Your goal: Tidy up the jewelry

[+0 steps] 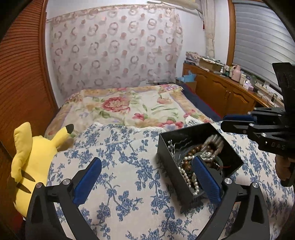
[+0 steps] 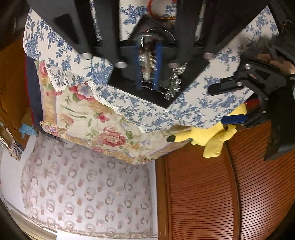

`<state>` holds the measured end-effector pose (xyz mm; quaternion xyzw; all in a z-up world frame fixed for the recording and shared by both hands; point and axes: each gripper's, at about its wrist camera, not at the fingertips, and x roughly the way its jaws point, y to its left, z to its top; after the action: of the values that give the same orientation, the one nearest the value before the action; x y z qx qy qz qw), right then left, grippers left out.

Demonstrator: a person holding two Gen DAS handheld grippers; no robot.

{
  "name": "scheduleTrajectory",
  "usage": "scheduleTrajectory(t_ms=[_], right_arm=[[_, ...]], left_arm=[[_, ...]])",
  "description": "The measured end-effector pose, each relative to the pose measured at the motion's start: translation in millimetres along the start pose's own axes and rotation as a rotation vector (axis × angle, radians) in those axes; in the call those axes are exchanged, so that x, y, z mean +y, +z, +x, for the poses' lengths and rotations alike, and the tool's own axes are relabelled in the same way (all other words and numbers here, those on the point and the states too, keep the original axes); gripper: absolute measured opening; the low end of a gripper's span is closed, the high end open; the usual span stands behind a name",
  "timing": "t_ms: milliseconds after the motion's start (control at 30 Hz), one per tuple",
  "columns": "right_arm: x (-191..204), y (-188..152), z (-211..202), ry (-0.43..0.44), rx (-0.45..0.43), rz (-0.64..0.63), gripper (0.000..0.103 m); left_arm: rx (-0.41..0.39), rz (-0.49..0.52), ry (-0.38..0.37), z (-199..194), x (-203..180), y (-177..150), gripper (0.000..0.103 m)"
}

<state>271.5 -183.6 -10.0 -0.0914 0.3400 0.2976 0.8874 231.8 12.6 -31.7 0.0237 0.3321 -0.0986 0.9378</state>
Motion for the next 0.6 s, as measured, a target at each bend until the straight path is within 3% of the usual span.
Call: scheduleTrajectory(t_ms=[300,600], right_arm=[[-9.1,-38.0,-37.5,-0.013,-0.039,0.016,0.037],[-11.5,-104.7,-52.0,-0.004,0.060,0.005,0.035]], left_arm=[[0.019,-0.001,-0.024,-11.7,-11.2,-17.9,0.095],[0.069,-0.009,-0.075,-23.6,-27.2,-55.7,0.095]])
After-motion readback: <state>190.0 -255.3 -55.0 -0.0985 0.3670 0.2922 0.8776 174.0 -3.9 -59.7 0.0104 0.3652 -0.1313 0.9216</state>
